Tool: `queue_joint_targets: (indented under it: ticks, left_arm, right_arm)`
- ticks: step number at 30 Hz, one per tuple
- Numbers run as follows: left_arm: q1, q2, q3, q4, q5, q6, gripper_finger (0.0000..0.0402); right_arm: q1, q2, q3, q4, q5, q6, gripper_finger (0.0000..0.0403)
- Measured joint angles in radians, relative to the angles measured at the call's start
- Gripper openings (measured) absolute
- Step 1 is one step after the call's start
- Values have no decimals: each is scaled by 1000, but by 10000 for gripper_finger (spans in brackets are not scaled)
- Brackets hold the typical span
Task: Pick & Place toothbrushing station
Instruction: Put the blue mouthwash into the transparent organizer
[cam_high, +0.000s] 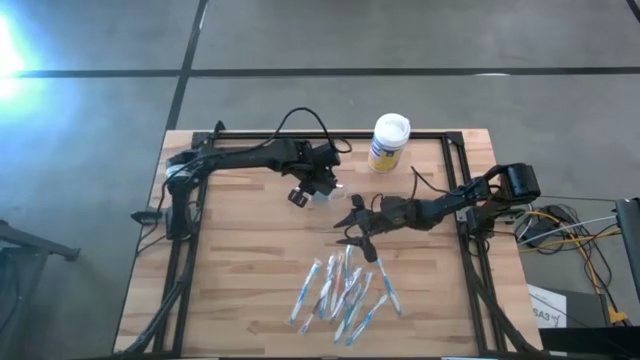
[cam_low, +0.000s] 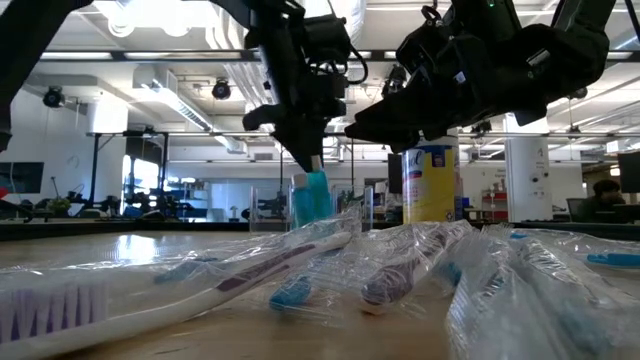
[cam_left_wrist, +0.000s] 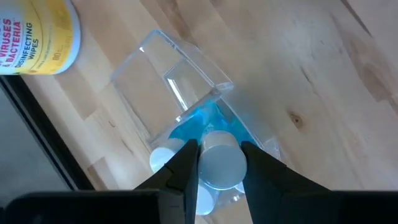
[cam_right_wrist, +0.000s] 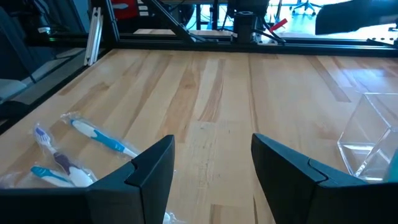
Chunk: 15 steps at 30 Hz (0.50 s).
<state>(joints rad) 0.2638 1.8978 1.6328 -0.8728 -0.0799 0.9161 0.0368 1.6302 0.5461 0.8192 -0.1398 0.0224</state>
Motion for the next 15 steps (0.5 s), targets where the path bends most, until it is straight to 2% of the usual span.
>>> queue_joint_targets:
  ticks: [15]
  left_arm:
    - [4,88,60,-17,0,8,97]
  right_arm:
    - [0,0,0,0,0,0,209]
